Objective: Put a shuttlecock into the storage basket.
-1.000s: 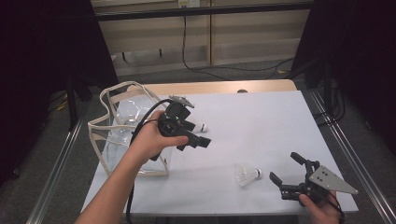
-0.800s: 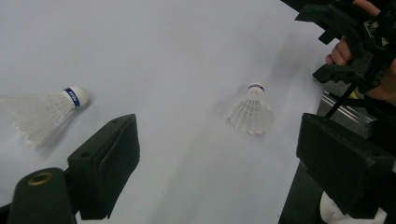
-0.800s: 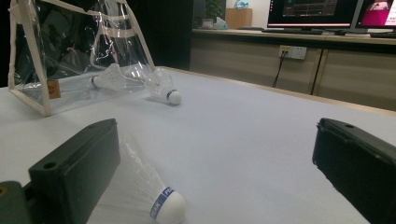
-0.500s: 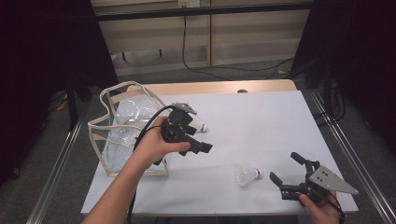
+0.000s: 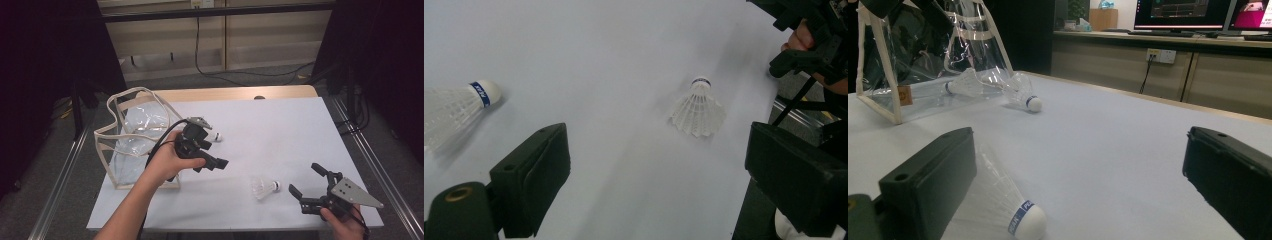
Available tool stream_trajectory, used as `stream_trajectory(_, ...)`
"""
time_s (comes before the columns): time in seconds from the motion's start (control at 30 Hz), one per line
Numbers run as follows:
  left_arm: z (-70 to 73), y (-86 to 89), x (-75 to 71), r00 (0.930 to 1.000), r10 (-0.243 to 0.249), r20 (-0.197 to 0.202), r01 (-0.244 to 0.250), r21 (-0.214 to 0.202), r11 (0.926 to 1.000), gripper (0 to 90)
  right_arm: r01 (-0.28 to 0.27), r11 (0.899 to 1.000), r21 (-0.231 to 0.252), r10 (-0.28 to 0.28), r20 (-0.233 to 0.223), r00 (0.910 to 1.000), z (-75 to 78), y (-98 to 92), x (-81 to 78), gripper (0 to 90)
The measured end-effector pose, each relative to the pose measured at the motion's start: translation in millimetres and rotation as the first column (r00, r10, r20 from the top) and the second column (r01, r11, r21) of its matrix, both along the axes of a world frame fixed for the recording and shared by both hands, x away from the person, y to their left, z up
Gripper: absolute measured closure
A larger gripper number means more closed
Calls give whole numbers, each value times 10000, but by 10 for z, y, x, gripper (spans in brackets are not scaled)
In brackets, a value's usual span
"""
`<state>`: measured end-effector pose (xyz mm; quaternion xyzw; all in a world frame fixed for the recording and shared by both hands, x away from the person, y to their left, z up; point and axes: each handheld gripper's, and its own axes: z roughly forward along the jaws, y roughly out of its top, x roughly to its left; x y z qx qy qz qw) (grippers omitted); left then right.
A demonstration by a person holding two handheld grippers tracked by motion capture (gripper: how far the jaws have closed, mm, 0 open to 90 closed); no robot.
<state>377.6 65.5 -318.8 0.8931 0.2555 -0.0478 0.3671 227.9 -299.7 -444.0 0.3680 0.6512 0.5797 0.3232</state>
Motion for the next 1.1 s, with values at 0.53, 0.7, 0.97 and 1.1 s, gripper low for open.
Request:
stream_trajectory(0.53, -118, 11, -34, 10000, -30, 79, 28, 181, 9998, 110, -14, 10000, -8, 14, 1, 10000, 0, 2, 1, 6)
stream_trajectory(0.7, -171, 18, -40, 10000, -55, 51, 54, 130, 9999, 108, -3, 10000, -8, 3, 4, 10000, 1, 1, 1, 6)
stream_trajectory(0.97, -247, 27, -52, 9999, -106, 19, 106, 63, 9999, 107, -20, 10000, -2, 20, -42, 10000, -1, 4, 4, 5)
stream_trajectory(1.1, -293, 21, -63, 9999, -120, -30, 120, 68, 9999, 106, -41, 10000, 1, 41, -34, 10000, -2, 4, 6, 6)
